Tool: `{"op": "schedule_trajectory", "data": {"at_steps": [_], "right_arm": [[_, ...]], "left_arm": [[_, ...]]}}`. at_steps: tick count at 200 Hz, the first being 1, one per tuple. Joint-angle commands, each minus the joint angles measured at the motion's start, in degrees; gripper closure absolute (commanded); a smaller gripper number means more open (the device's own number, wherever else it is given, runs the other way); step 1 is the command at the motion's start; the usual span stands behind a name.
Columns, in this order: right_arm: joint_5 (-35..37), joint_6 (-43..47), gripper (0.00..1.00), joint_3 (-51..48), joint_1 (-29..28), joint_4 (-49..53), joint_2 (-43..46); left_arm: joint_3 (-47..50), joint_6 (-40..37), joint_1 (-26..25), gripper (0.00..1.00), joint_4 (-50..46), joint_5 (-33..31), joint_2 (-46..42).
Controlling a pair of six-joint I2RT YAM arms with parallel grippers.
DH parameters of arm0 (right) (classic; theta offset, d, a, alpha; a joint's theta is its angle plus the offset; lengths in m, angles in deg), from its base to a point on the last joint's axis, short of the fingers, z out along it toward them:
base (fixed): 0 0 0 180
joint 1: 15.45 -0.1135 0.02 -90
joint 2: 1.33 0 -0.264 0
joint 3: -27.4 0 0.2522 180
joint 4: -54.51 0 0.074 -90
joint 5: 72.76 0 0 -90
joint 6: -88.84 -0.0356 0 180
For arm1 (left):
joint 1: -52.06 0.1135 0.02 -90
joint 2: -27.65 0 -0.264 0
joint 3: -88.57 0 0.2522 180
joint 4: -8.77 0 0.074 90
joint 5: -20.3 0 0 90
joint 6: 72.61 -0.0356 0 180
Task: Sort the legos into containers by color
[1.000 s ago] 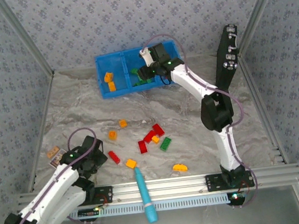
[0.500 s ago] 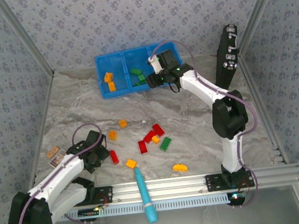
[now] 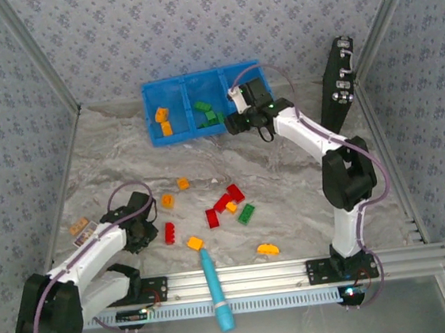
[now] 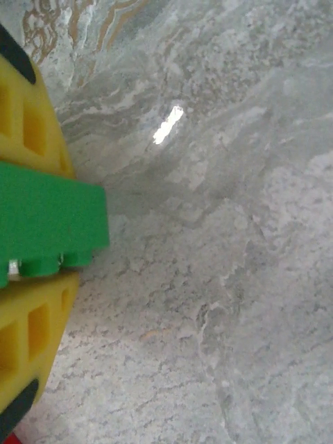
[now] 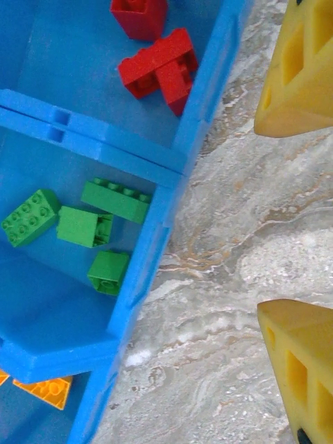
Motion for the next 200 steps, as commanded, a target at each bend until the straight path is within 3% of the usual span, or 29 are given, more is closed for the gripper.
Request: {"op": "schedule_trajectory", "data": {"at_steps": [1, 51, 95, 125, 179, 200], "right_arm": [[0.4, -2.69, 0.35, -3.61, 0.77, 3.53, 4.95], [-5.75, -13.02, 0.36, -18.13, 0.24, 7.35, 13.23], [-15.52, -30.72, 0.35, -32.47, -1.29, 5.31, 20.62], [-15.33, -42.43, 0.35, -40.54, -3.59, 1.02, 25.32], [-12.54, -47.38, 0.31, -45.3, -6.9, -1.87, 28.21], [-14.92, -46.61, 0.29, -44.64, -7.43, -3.04, 27.44]], "left_arm": [[-0.95, -1.4, 0.31, 0.72, 9.25, 1.69, 1.43], [-10.01, -7.6, 0.43, 0.83, 9.06, 0.74, 5.94], [-23.3, -14.55, 0.75, 0.86, 10.43, -0.17, 12.13], [-33.6, -18.82, 0.45, 0.87, 15.94, 1.6, 19.64], [-55.13, -28.85, -4.27, 0.88, 28.29, 2.49, 39.73], [-62.46, -31.6, -6.33, 0.88, 33.35, 1.37, 48.36]]}}
